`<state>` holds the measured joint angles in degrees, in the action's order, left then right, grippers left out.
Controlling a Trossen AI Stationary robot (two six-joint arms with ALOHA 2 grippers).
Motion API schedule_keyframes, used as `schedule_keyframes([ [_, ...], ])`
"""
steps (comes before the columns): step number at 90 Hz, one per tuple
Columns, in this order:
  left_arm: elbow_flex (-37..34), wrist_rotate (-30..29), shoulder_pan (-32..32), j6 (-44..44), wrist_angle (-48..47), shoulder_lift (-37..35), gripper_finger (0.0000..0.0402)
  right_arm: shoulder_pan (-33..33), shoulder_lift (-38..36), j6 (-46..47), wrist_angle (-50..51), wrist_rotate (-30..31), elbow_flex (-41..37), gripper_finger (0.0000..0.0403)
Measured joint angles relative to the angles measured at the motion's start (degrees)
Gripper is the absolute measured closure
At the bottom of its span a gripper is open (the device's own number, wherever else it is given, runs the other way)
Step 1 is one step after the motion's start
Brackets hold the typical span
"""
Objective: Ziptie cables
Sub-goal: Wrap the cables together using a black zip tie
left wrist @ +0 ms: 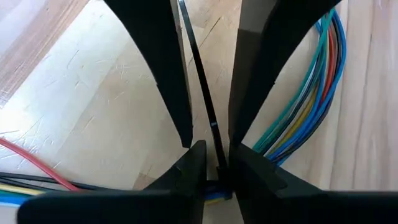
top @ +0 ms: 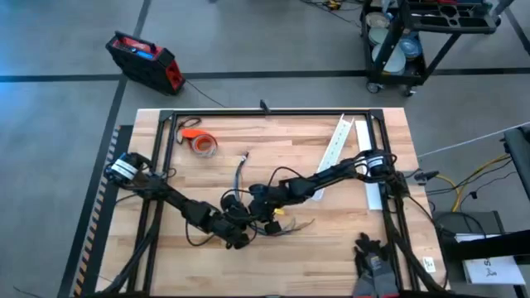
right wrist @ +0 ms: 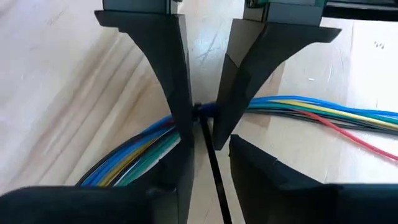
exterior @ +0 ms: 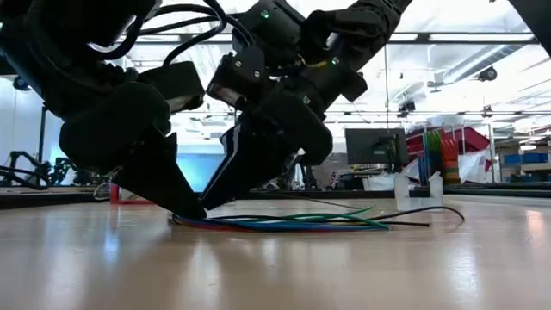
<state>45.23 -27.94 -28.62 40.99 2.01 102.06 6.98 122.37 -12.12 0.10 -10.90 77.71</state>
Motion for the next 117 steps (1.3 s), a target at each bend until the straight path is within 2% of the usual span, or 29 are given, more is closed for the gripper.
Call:
schedule_keyframes([
  [19,0.00,1.98,0.02,-0.52,0.24,0.00,0.0392,0.11,0.00,-0.75,0.41,-0.29,0.17,0.0396],
  [51,0.14,1.66,0.00,1.25,-1.67,0.00,0.0397,0.11,-0.85,-2.16,4.31,0.46,0.35,0.0402],
  [67,0.11,1.27,-0.47,1.75,-2.17,0.00,0.0398,0.39,-1.24,-3.76,9.03,4.36,0.05,0.0402],
  [84,-0.02,0.64,-1.18,1.74,-2.16,-0.03,0.0398,0.28,-1.85,-3.93,10.59,4.72,-0.59,0.0402],
  [92,-0.18,0.88,-1.20,0.23,-0.99,-0.75,0.0385,0.23,-2.01,-3.24,10.60,3.73,-0.63,0.0402],
  [101,-0.39,2.75,-1.46,-1.51,-1.58,-2.98,0.0353,0.45,-2.38,-4.05,11.54,3.41,-0.70,0.0386],
  [117,-0.33,5.16,-1.34,-5.00,-1.04,-8.04,0.0286,0.70,-4.56,-5.46,15.93,3.67,-0.87,0.0312],
])
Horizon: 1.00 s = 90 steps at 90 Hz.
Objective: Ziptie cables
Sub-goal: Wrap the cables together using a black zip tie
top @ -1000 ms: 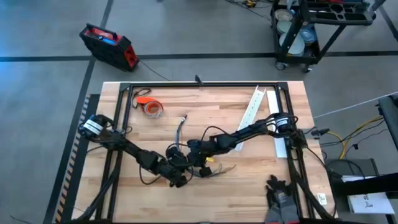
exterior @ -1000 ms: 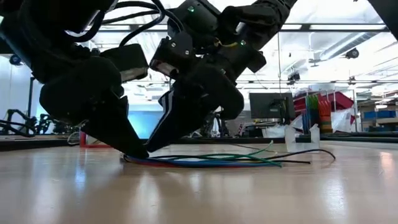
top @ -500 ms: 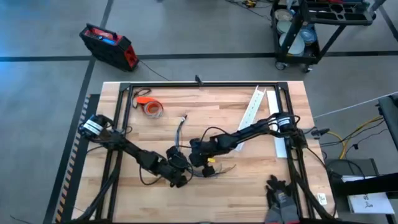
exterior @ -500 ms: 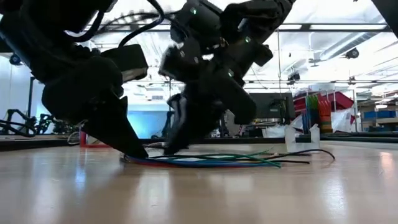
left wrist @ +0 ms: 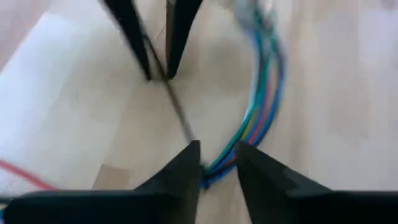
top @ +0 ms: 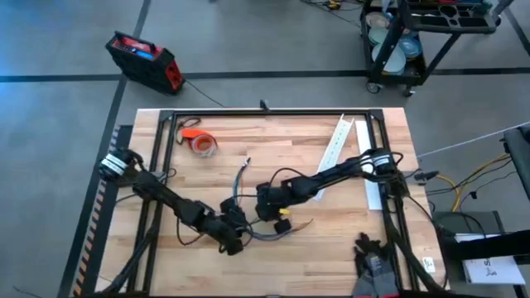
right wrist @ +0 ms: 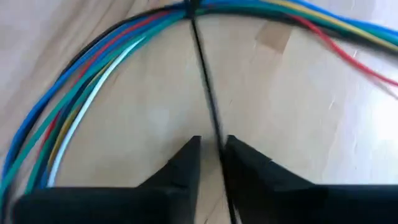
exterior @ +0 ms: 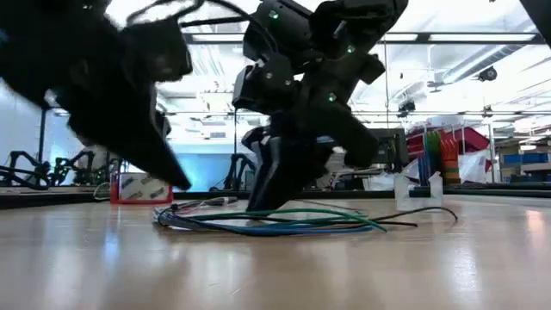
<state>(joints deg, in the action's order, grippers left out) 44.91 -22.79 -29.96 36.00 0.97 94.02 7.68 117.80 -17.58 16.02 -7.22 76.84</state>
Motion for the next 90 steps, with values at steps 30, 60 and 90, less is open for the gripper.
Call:
schedule_keyframes([
  [30,-2.94,-6.37,-0.15,1.33,-7.22,-12.28,0.0214,1.64,-6.65,6.71,-1.19,0.39,-0.42,0.0210],
  [60,-9.27,-6.38,-2.53,2.41,7.00,-8.90,0.0261,4.03,-1.06,3.66,-14.54,-1.48,-1.14,0.0238],
  [90,-9.05,-11.79,-7.43,9.69,9.84,0.85,0.0315,2.12,4.21,2.58,-22.36,-0.42,-1.09,0.0242],
])
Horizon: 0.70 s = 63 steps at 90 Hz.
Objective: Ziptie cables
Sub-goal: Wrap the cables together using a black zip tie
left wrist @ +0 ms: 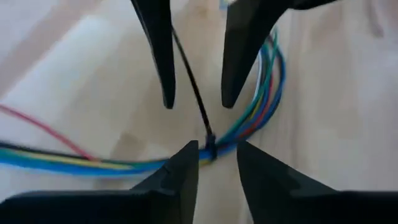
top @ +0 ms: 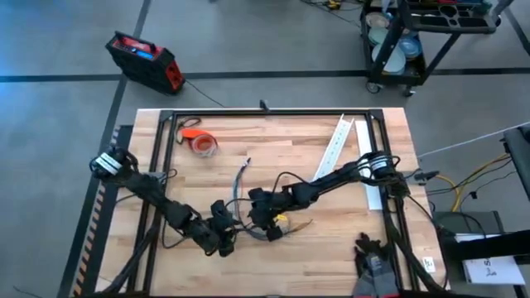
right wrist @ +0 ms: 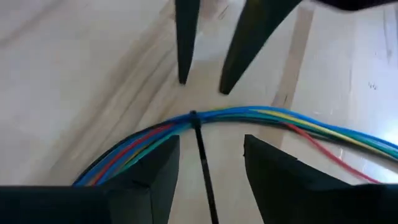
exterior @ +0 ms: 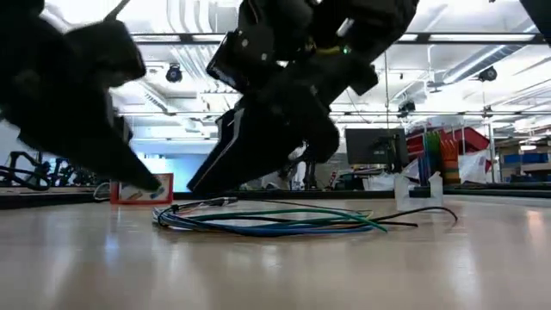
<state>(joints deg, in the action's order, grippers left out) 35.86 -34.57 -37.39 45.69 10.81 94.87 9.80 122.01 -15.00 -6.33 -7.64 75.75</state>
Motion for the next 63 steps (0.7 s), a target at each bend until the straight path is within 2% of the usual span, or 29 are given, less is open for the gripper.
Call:
schedule_keyframes([
  [20,2.06,-1.57,-0.01,0.69,0.79,6.25,0.0341,-0.08,3.37,-1.42,-0.31,-0.28,2.21,0.0283],
  [31,2.91,-1.75,-0.08,0.16,0.44,6.94,0.0339,-0.08,3.37,-1.76,0.13,-0.30,2.22,0.0331],
  [45,2.79,0.34,-0.08,0.00,-2.28,4.49,0.0336,-0.06,3.24,-1.93,1.84,-0.46,2.50,0.0392],
  [53,2.71,0.02,-0.19,-0.61,-2.31,3.24,0.0339,-0.06,3.15,-2.17,2.59,-0.45,2.53,0.0395],
  [63,2.71,-3.75,-0.03,-0.78,-1.19,2.91,0.0340,-0.07,3.11,-1.88,2.89,-0.30,2.53,0.0382],
])
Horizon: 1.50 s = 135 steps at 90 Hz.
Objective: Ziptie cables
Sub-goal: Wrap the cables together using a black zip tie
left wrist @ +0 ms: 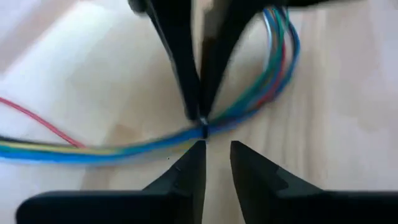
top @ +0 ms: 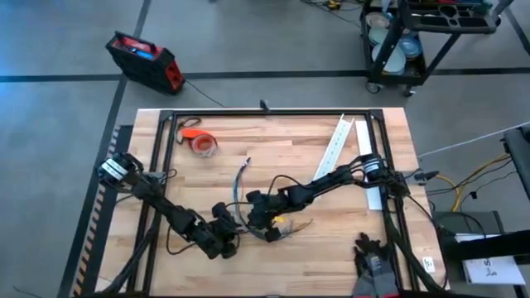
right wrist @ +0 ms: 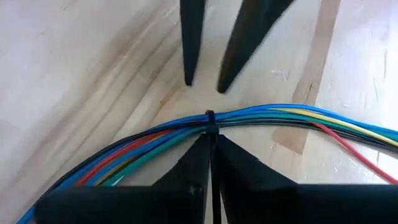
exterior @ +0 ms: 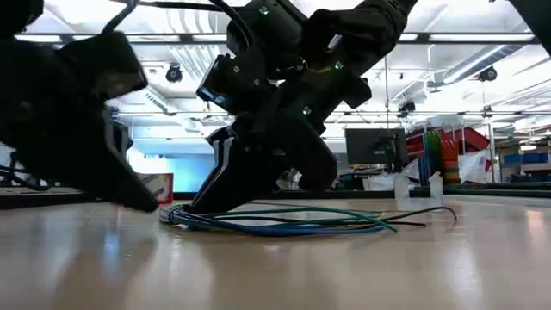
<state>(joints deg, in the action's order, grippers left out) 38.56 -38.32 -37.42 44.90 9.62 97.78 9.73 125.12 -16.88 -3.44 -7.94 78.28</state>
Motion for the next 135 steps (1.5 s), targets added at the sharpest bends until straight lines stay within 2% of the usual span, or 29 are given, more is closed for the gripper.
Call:
schedule_keyframes([
  [13,-0.04,-2.40,0.88,-0.02,1.16,0.57,0.0332,-0.01,0.00,-0.24,0.01,0.04,0.00,0.0385],
  [25,-0.03,-2.63,1.46,-0.87,4.51,1.73,0.0323,0.01,0.00,-0.31,0.11,0.02,0.00,0.0400],
  [47,-0.06,-2.67,2.07,-0.92,6.29,3.93,0.0316,0.01,0.00,-0.66,0.15,0.02,0.00,0.0402],
  [66,-0.06,-2.80,2.11,-1.42,7.11,3.93,0.0334,0.01,0.00,-0.68,0.17,0.04,0.00,0.0402],
  [85,-0.06,-0.02,2.36,-0.20,7.37,4.73,0.0394,0.01,0.00,-0.68,0.23,0.04,0.00,0.0402],
  [101,0.00,-1.58,2.33,0.66,7.43,5.66,0.0378,-0.01,0.00,-0.68,0.37,0.07,0.00,0.0403],
  [115,0.07,-1.36,2.06,1.31,6.65,5.70,0.0396,-0.01,-0.42,-1.36,1.99,0.43,0.00,0.0403],
  [135,0.05,-1.16,1.72,1.80,6.21,5.75,0.0399,-0.03,-1.79,-2.48,5.67,0.92,0.00,0.0403],
])
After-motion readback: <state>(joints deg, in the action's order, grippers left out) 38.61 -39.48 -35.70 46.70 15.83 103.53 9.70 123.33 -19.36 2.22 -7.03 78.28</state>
